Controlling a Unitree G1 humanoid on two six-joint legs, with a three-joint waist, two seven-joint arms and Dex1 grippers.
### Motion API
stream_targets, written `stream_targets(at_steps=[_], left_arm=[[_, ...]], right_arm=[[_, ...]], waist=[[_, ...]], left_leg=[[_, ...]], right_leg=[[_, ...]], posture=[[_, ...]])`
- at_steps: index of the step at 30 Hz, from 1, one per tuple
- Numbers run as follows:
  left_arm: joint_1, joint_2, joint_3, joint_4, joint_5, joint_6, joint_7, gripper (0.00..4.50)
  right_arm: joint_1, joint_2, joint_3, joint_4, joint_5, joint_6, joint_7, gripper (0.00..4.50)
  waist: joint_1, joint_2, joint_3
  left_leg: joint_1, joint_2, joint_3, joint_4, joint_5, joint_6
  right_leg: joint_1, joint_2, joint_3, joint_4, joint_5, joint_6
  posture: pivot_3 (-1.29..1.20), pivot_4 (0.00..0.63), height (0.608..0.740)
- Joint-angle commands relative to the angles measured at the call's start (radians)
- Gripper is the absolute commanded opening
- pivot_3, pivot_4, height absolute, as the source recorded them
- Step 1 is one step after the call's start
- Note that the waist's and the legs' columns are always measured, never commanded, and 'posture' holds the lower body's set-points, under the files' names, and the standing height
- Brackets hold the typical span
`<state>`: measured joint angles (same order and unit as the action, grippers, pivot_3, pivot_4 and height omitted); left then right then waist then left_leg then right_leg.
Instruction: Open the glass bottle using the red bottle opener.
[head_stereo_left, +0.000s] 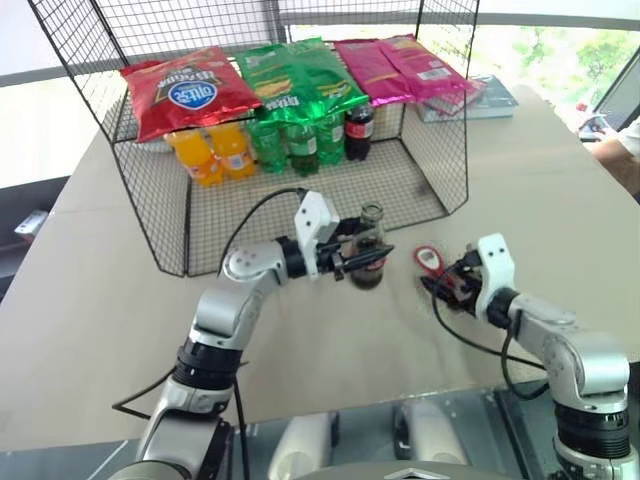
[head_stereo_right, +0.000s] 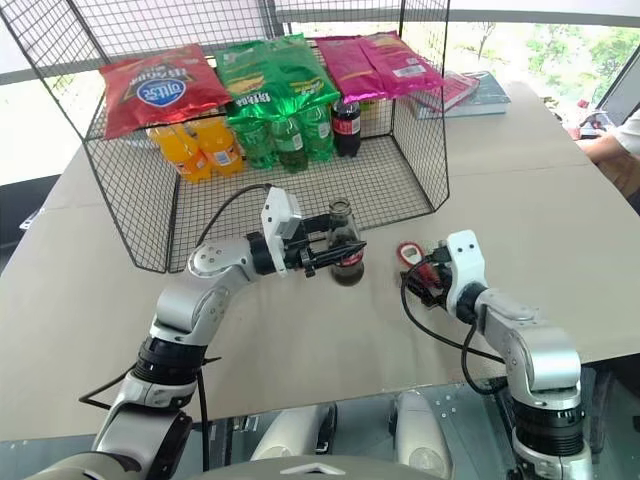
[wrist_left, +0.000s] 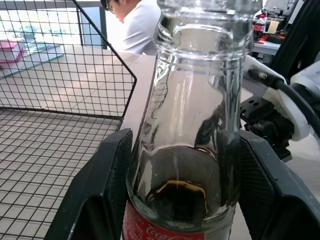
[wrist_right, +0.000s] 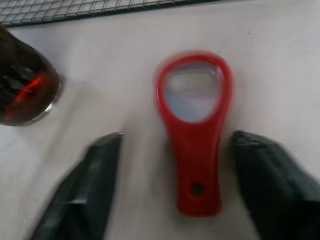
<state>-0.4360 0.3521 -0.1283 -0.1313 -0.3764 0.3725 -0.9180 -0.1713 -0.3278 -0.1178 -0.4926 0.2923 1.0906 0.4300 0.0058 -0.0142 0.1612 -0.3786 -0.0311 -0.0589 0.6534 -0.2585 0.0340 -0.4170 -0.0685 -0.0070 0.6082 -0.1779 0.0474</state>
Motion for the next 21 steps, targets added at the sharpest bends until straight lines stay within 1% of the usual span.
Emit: stream_targets(at_steps=[1, 3, 5, 7, 8, 10, 13, 17, 21], left_arm=[[0.006, -0.003, -0.007, -0.048, -0.024, 0.004, -0.001, 2.31], [0.008, -0.002, -0.002, -0.052, -0.035, 0.014, -0.004, 2.31], [0.011, -0.002, 0.007, -0.061, -0.049, 0.028, 0.000, 2.31], [0.013, 0.000, 0.011, -0.071, -0.057, 0.029, -0.002, 3.34], [0.013, 0.001, 0.013, -0.075, -0.060, 0.033, -0.001, 3.58], [0.017, 0.008, 0.019, -0.087, -0.071, 0.039, -0.001, 4.44], [0.025, 0.025, 0.033, -0.115, -0.091, 0.046, 0.002, 4.44], [0.070, 0.087, 0.096, -0.196, -0.144, 0.075, 0.003, 4.44], [0.189, 0.183, 0.225, -0.306, -0.222, 0.115, 0.011, 4.44]], right_arm=[[0.013, -0.086, 0.015, -0.048, -0.034, -0.087, 0.000, 4.37], [0.028, -0.136, 0.044, -0.075, -0.064, -0.176, 0.017, 4.37], [0.029, -0.134, 0.026, -0.097, -0.038, -0.212, 0.022, 4.37], [0.029, -0.149, 0.031, -0.104, -0.042, -0.261, 0.031, 4.50], [0.030, -0.153, 0.034, -0.106, -0.041, -0.278, 0.036, 4.50], [0.034, -0.147, 0.033, -0.109, -0.032, -0.294, 0.036, 4.50], [0.039, -0.150, 0.038, -0.113, -0.023, -0.330, 0.049, 4.50], [0.063, -0.164, 0.033, -0.125, -0.018, -0.396, 0.075, 4.50], [0.124, -0.186, 0.005, -0.092, -0.016, -0.549, 0.135, 4.50]], waist=[[0.001, 0.000, 0.000], [0.000, 0.000, 0.000], [-0.002, 0.000, 0.000], [-0.007, 0.000, 0.000], [-0.009, 0.000, 0.000], [-0.011, 0.000, 0.000], [-0.012, 0.000, 0.000], [-0.018, 0.000, 0.000], [-0.021, 0.000, 0.000]], left_leg=[[0.000, 0.000, 0.000, 0.000, 0.000, 0.000], [0.000, 0.000, 0.000, 0.000, 0.000, 0.000], [0.000, 0.000, 0.000, 0.000, 0.000, 0.000], [0.000, 0.000, 0.000, 0.000, 0.000, 0.000], [0.000, 0.000, 0.000, 0.000, 0.000, 0.000], [0.000, 0.000, 0.000, 0.000, 0.000, 0.000], [0.000, 0.000, 0.000, 0.000, 0.000, 0.000], [0.000, 0.001, 0.000, 0.000, 0.000, 0.000], [0.000, 0.001, 0.000, 0.000, 0.000, 0.000]], right_leg=[[0.000, 0.000, 0.000, 0.000, 0.000, 0.000], [0.000, 0.000, 0.000, 0.000, 0.000, 0.000], [0.000, 0.000, 0.000, 0.000, 0.000, 0.001], [0.000, 0.000, 0.000, 0.000, 0.000, 0.001], [0.000, 0.000, 0.000, 0.000, 0.000, 0.001], [0.000, 0.000, 0.000, 0.000, 0.000, 0.001], [0.000, 0.000, 0.000, 0.000, 0.000, 0.001], [0.000, 0.000, 0.000, 0.000, 0.000, 0.001], [-0.001, 0.000, 0.001, 0.000, -0.001, 0.001]], posture=[[0.00, 0.150, 0.740], [0.00, 0.150, 0.740], [0.00, 0.150, 0.740], [0.00, 0.150, 0.740], [0.00, 0.150, 0.740], [0.00, 0.150, 0.740], [0.00, 0.150, 0.740], [0.00, 0.150, 0.740], [0.00, 0.150, 0.740]])
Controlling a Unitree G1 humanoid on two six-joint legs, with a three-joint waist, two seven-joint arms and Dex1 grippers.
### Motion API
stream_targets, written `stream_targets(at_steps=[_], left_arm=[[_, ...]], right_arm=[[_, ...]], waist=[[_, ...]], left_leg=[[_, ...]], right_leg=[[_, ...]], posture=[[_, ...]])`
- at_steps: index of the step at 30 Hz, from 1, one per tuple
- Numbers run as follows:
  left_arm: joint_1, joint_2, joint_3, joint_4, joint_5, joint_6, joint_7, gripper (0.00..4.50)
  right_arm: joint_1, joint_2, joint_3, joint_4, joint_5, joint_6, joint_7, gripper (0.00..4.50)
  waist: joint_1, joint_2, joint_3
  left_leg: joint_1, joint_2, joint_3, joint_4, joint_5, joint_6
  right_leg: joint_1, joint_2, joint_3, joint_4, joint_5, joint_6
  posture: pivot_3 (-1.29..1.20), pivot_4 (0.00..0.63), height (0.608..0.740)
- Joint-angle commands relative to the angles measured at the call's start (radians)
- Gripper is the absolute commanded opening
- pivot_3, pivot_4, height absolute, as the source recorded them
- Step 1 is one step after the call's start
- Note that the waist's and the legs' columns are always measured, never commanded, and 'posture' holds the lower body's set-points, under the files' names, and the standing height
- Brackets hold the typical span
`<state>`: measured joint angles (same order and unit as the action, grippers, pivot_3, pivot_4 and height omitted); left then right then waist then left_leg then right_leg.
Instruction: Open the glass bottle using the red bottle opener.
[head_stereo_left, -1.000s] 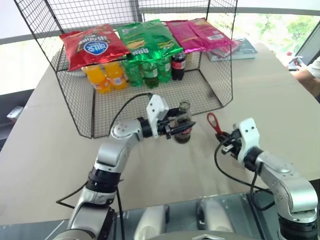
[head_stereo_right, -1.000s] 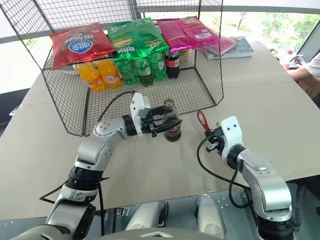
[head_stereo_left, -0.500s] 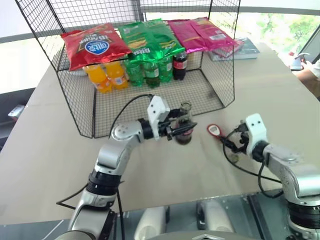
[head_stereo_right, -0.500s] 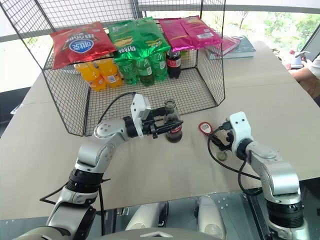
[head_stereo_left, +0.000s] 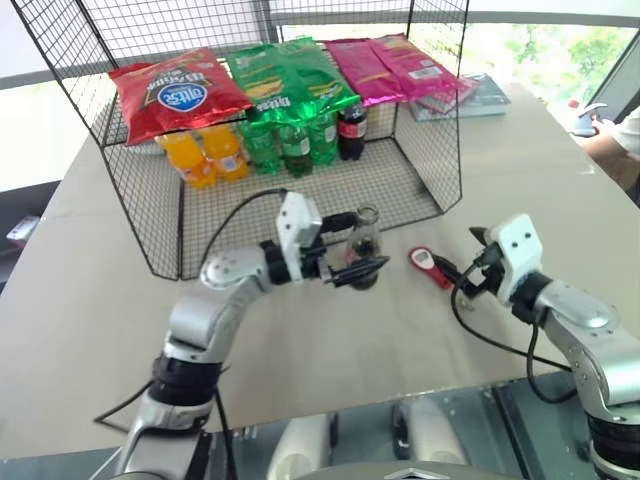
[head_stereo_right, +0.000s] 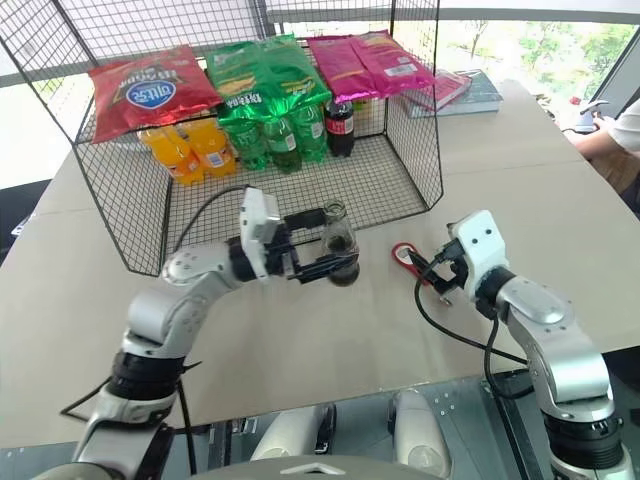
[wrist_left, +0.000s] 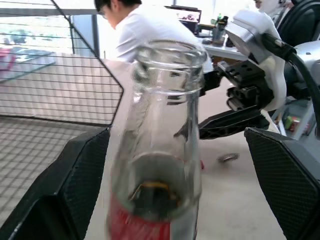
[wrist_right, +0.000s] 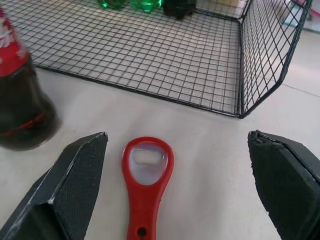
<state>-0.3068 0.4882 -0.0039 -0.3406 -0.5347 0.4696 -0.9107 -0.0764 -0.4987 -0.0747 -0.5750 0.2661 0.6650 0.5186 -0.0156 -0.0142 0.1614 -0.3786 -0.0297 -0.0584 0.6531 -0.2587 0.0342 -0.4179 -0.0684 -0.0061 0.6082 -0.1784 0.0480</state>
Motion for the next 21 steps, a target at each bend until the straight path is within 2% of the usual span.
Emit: stream_targets(at_steps=[1, 8, 12, 17, 21], left_arm=[[0.082, 0.059, 0.120, -0.109, -0.080, 0.022, 0.007, 4.44], [0.179, 0.044, 0.210, -0.079, -0.049, 0.033, 0.178, 4.44], [0.381, 0.042, 0.224, -0.156, 0.002, -0.043, 0.183, 4.44], [0.657, 0.046, 0.290, -0.238, -0.001, -0.139, 0.128, 4.44], [0.742, 0.032, 0.332, -0.250, -0.011, -0.173, 0.139, 4.44]], right_arm=[[0.041, -0.015, -0.046, 0.005, 0.021, -0.158, 0.063, 4.50], [0.134, -0.059, -0.133, 0.127, 0.063, -0.357, 0.181, 4.50], [0.227, -0.154, -0.204, 0.218, 0.112, -0.425, 0.341, 4.50], [0.240, -0.194, -0.263, 0.337, 0.114, -0.503, 0.389, 4.50], [0.240, -0.206, -0.278, 0.392, 0.123, -0.528, 0.414, 4.50]], waist=[[0.001, 0.000, 0.000], [0.019, -0.001, 0.000], [0.015, 0.000, 0.000], [0.006, -0.001, 0.000], [0.023, 0.000, 0.000]], left_leg=[[0.000, 0.000, 0.000, 0.000, 0.000, 0.000], [0.001, -0.001, 0.000, 0.001, 0.000, 0.000], [0.002, -0.001, 0.001, 0.000, 0.000, 0.000], [0.001, 0.001, 0.005, 0.000, -0.003, 0.003], [0.002, 0.001, 0.005, 0.001, -0.003, 0.004]], right_leg=[[0.000, 0.000, 0.000, 0.000, 0.000, 0.000], [0.002, -0.002, 0.000, 0.000, -0.002, 0.002], [0.003, -0.001, 0.000, 0.000, -0.002, 0.001], [0.002, -0.002, 0.003, -0.002, -0.003, -0.002], [0.002, -0.002, 0.002, -0.002, -0.006, 0.001]], posture=[[0.00, 0.150, 0.740], [0.00, 0.150, 0.740], [0.00, 0.150, 0.740], [0.00, 0.150, 0.740], [0.00, 0.150, 0.740]])
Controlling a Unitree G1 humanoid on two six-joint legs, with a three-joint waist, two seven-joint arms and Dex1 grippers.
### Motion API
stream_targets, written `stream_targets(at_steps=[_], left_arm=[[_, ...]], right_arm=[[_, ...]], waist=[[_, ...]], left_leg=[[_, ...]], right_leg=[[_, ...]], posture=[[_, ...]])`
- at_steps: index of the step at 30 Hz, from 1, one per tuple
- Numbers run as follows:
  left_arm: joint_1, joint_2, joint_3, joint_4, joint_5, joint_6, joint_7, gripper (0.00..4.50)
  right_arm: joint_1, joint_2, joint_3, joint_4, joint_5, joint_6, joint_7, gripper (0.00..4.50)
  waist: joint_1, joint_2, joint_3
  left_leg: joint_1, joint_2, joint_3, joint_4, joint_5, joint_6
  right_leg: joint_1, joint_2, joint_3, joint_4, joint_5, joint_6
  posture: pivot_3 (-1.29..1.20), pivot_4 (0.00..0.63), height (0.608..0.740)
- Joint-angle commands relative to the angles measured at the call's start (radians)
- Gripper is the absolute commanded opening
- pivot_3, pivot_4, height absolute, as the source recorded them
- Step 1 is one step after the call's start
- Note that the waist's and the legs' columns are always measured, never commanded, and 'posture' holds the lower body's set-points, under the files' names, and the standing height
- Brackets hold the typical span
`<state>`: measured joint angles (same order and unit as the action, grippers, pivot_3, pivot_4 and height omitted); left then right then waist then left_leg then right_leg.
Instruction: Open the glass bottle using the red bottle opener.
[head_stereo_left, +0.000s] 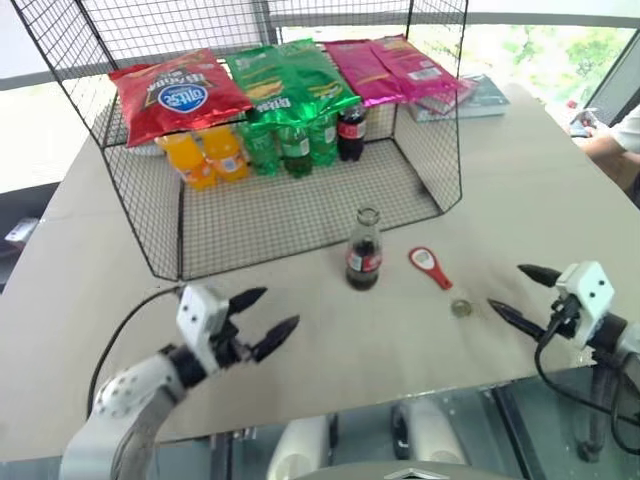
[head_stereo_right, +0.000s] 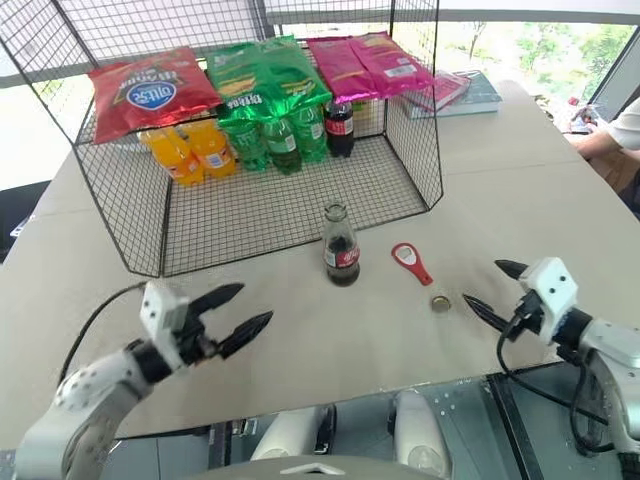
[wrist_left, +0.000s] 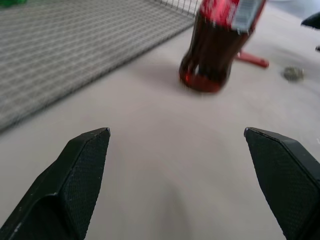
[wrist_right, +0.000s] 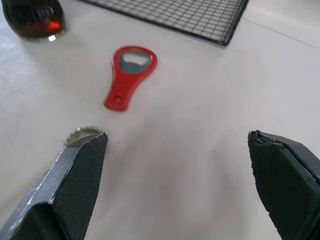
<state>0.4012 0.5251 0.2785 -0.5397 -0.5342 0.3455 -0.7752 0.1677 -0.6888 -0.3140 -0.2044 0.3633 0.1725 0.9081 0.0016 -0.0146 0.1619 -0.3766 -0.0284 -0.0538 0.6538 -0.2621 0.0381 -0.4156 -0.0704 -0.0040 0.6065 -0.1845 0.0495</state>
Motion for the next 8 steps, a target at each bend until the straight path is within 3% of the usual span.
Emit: stream_targets(at_steps=[1, 8], left_arm=[[0.042, -0.006, 0.055, -0.052, -0.013, -0.054, 0.003, 4.44], [0.044, 0.011, 0.072, -0.046, -0.028, -0.053, 0.004, 4.44]], right_arm=[[0.000, -0.018, -0.041, 0.026, 0.030, -0.037, 0.032, 4.50], [0.025, -0.034, -0.080, 0.038, 0.041, -0.038, 0.038, 4.50]], waist=[[0.010, 0.000, 0.000], [0.012, 0.000, 0.000]], left_leg=[[0.001, 0.000, 0.000, 0.000, 0.000, 0.000], [0.001, 0.000, 0.001, 0.001, 0.000, 0.000]], right_leg=[[0.001, 0.000, 0.000, 0.000, 0.000, 0.000], [0.001, 0.000, 0.000, 0.001, 0.000, 0.000]], posture=[[0.00, 0.150, 0.740], [0.00, 0.150, 0.740]])
